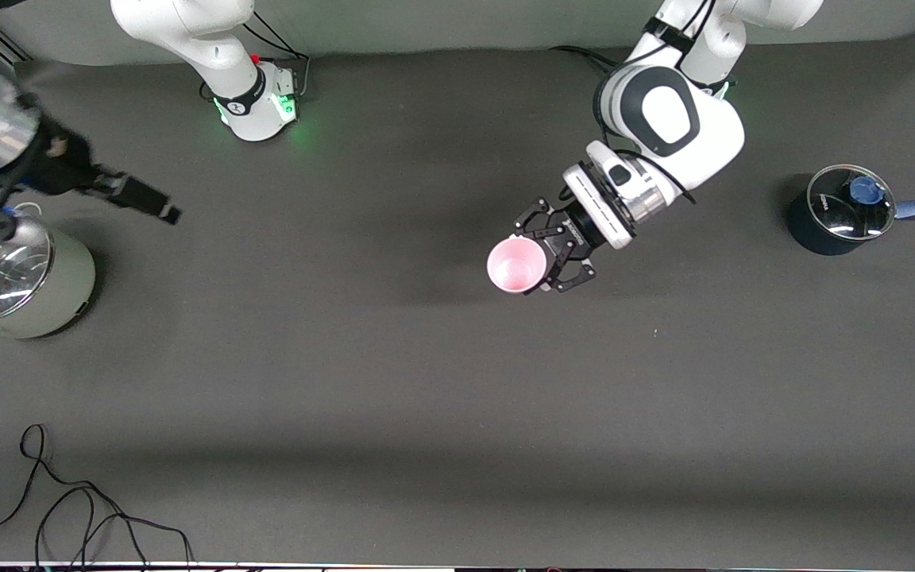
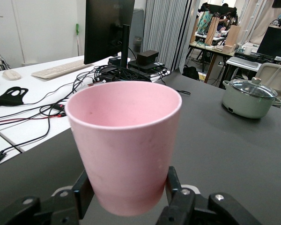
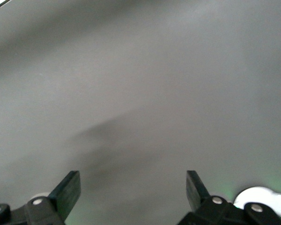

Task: Transfer pink cup from left to right arm
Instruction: 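Reach the right gripper toward the pink cup held by the left gripper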

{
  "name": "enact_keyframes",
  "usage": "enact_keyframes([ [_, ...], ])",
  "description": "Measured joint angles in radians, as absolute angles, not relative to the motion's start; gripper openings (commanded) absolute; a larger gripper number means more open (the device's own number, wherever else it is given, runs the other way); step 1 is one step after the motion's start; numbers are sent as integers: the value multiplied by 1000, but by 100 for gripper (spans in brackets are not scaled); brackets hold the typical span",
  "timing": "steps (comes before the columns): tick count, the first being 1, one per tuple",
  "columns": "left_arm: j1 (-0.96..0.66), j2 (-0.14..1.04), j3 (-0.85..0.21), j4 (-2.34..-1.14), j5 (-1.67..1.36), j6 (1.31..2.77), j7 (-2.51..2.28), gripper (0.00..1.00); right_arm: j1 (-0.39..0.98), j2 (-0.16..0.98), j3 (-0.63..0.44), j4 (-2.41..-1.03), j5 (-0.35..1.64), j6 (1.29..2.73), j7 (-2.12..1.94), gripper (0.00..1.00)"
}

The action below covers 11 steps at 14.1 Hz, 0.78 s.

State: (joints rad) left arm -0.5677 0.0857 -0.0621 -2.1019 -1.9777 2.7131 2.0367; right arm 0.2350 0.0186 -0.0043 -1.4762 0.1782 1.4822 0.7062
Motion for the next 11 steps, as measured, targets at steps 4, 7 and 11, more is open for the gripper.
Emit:
enact_keyframes([
  [4,-575,86,-62,-2098,-1983,2724,2035,56,391,48,1,-1464,203,1638,1106,100],
  [7,-577,84,-65,-2096,-1991,2726,2035,56,475,101,2,-1432,206,1747,1382,100],
  [11,-580,83,-69,-2096,-1993,2729,2035,56,566,225,2,-1285,206,1765,1611,100],
])
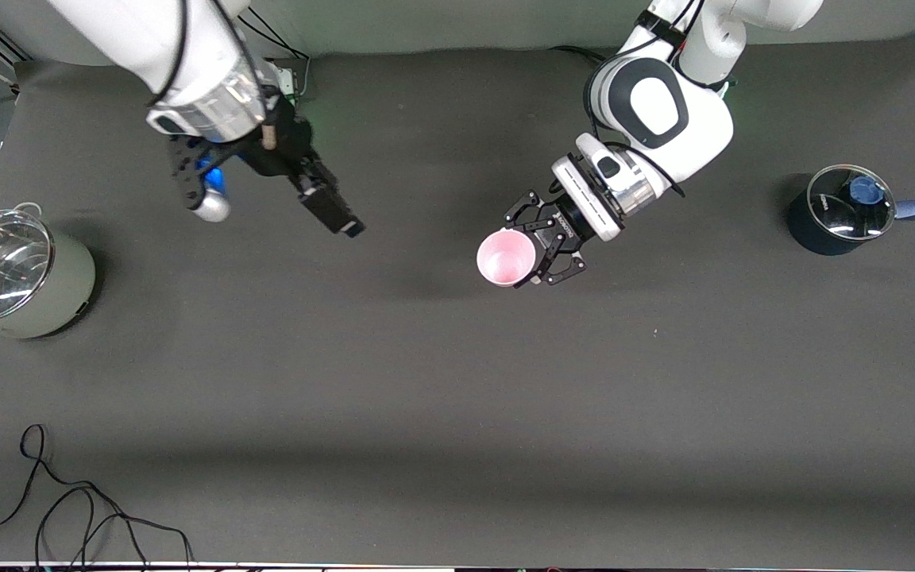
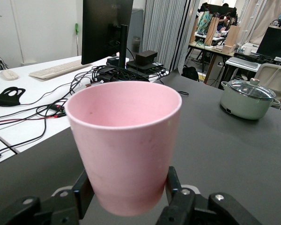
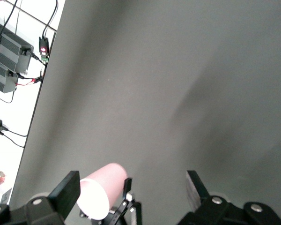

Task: Transfer pink cup from left to right arm
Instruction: 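Reach the right gripper toward the pink cup held by the left gripper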

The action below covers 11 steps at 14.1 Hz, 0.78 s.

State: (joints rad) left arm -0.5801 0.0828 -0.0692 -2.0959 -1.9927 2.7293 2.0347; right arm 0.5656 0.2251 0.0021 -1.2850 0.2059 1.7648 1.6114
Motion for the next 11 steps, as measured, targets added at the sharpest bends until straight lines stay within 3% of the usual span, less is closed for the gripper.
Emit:
enact_keyframes([
  [11,-581,82,-69,-2095,-1995,2734,2035,56,746,460,1,-1108,172,1780,1634,100],
])
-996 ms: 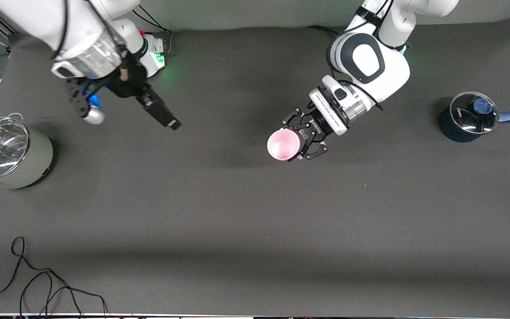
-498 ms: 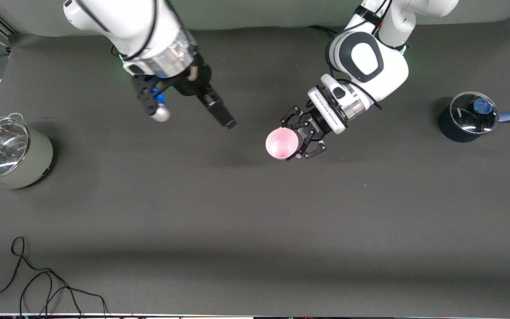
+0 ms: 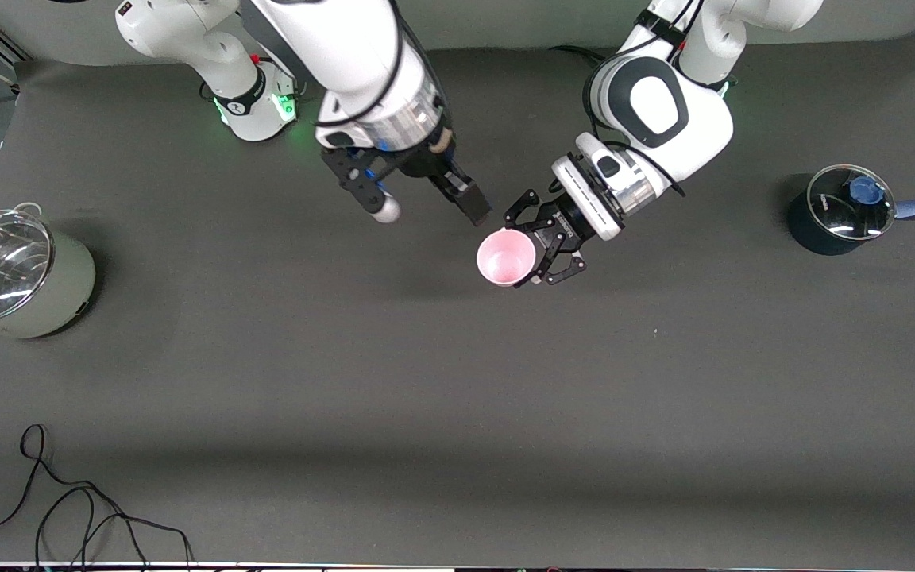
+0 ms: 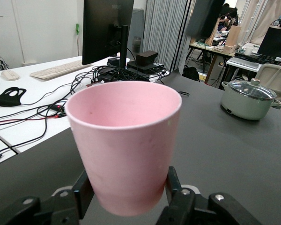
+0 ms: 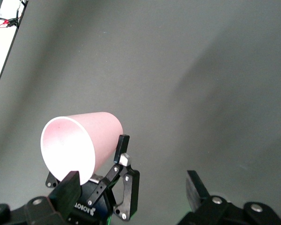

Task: Transfer pink cup from left to right arm
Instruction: 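Reach the right gripper toward the pink cup held by the left gripper, then grasp the cup rim with the right gripper while the left gripper opens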

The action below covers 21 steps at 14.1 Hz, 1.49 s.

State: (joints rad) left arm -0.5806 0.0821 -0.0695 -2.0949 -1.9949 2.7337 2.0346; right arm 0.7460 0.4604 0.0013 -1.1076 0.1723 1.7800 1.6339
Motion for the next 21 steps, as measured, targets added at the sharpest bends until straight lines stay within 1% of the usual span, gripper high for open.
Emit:
enact_keyframes([
  [3,-581,82,-69,-2095,-1995,2734,2035,56,765,512,1,-1087,148,1807,1634,100],
  [6,-581,82,-69,-2095,-1996,2735,2035,56,766,530,-1,-1080,146,1811,1634,100],
  [8,-581,82,-69,-2095,-1996,2736,2034,56,766,538,-2,-1079,146,1813,1634,95],
  [14,-581,82,-69,-2095,-1996,2738,2034,57,766,576,-5,-1079,144,1828,1634,95],
  [15,-581,82,-69,-2095,-1996,2739,2034,57,766,581,-5,-1078,144,1833,1634,90],
  [16,-581,82,-69,-2095,-1996,2739,2034,57,766,585,-6,-1078,143,1837,1634,77],
  [17,-581,82,-69,-2095,-1996,2739,2034,58,766,588,-6,-1078,138,1841,1634,39],
  [18,-581,82,-69,-2095,-1996,2740,2034,58,766,590,-6,-1078,132,1843,1634,5],
  [19,-581,82,-69,-2095,-1996,2740,2034,58,766,590,-6,-1078,129,1843,1634,0],
  [21,-582,82,-71,-2096,-1996,2740,2034,58,766,590,-6,-1070,127,1847,1634,0],
])
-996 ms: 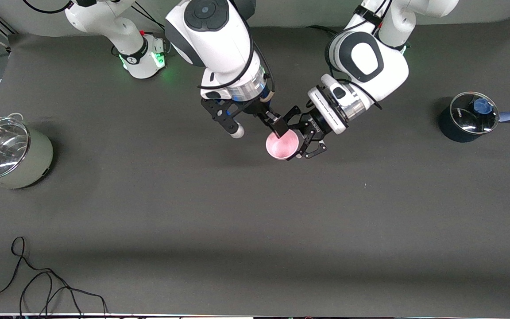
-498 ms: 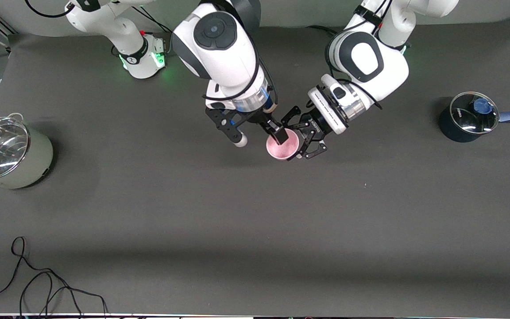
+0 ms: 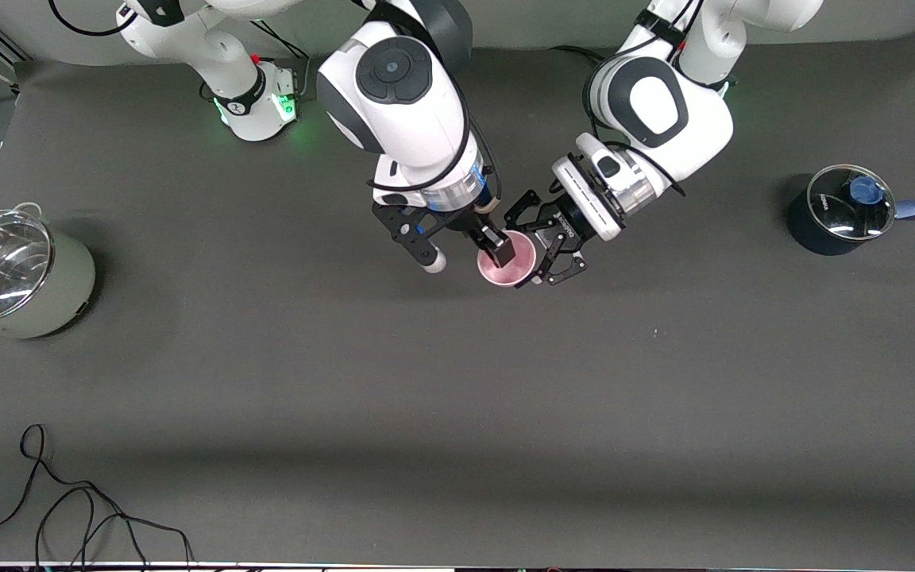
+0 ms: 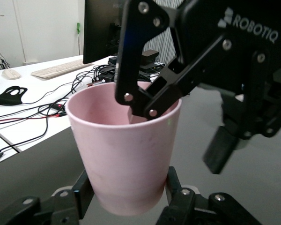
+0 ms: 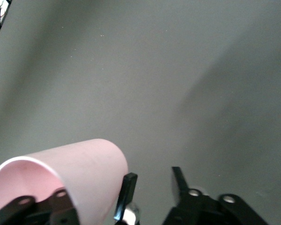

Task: Transfer pink cup from left to right arm
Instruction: 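Grasp the cup rim with the right gripper while the left gripper opens, then carry the cup away with the right gripper while the left gripper withdraws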

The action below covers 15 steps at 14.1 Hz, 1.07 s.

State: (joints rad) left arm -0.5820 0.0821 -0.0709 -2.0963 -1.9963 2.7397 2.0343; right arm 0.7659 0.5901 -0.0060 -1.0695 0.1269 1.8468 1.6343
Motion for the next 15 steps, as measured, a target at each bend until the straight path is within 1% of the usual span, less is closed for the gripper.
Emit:
enact_keyframes([
  [6,-584,82,-76,-2096,-1996,2740,2039,65,765,590,-9,-1050,125,1850,1634,0],
  [8,-584,82,-76,-2095,-1996,2740,2040,76,765,590,-9,-1050,125,1850,1634,0],
  [10,-584,82,-71,-2095,-1997,2741,2036,91,764,590,-11,-1046,124,1849,1634,0],
  [11,-584,82,-70,-2095,-1997,2742,2036,96,763,590,-12,-1045,124,1848,1634,0],
  [12,-583,82,-68,-2095,-1997,2743,2035,99,763,589,-14,-1045,124,1848,1634,0],
  [15,-583,82,-66,-2095,-1997,2743,2034,99,762,589,-16,-1042,124,1848,1634,0],
])
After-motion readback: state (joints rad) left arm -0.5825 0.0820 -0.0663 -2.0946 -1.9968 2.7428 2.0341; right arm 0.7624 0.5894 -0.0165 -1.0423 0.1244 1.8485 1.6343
